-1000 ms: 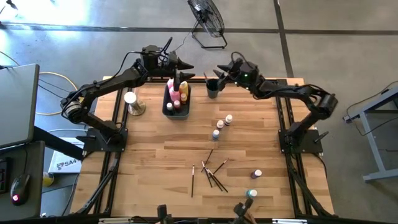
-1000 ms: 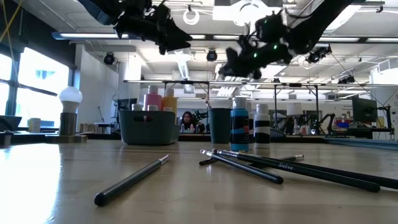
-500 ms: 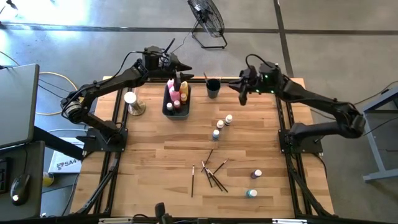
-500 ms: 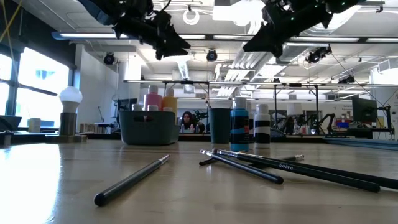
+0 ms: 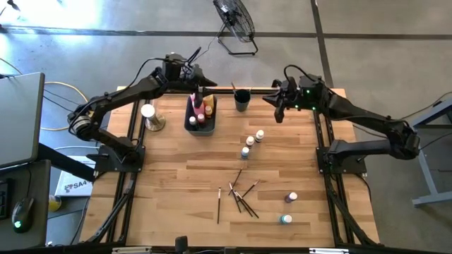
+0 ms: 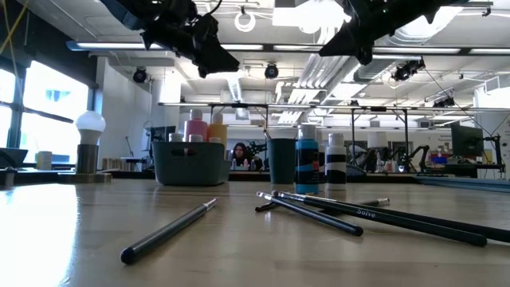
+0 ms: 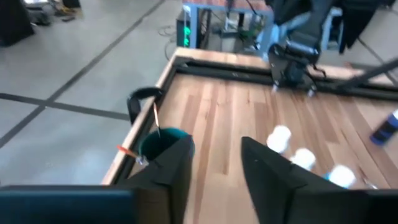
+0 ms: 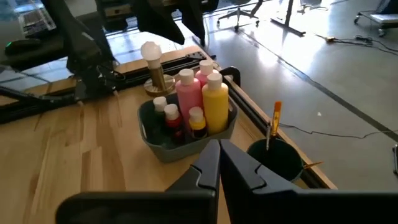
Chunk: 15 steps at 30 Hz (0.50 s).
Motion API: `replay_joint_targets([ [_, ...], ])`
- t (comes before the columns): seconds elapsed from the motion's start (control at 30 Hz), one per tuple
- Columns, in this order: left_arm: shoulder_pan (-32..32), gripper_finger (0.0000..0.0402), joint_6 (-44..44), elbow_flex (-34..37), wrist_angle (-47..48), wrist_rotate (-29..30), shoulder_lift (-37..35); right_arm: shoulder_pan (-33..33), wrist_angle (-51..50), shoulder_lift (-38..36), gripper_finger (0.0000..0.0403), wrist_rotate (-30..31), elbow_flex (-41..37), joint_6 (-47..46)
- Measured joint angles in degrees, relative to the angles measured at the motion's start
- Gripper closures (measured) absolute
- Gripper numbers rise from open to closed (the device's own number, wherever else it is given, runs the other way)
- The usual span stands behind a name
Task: Pick & Place Paint Supplies
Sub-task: Put the silver paint brush into the green cup
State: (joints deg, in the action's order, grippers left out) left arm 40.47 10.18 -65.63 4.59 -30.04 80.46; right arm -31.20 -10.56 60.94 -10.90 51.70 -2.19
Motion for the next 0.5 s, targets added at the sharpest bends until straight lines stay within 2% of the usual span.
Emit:
replay_joint_targets([
  [0.1,-0.4,0.0315,1.9,0.0,4.3,-0.4,-1.8,0.0,-1.3,0.2,0.0399,-2.0,0.0,0.8],
  [0.27,-2.8,0.0391,5.8,2.3,7.3,3.0,-5.6,1.5,-2.8,0.1,0.0399,-4.2,0.0,2.0],
  [0.37,-4.3,0.0392,6.9,7.4,1.9,3.8,-9.5,3.2,-4.0,0.0,0.04,-3.0,-0.1,1.5],
  [0.5,-4.1,0.0393,3.7,17.1,-6.0,3.6,-16.2,6.1,-2.9,-0.1,0.0399,-2.5,-1.7,0.9],
])
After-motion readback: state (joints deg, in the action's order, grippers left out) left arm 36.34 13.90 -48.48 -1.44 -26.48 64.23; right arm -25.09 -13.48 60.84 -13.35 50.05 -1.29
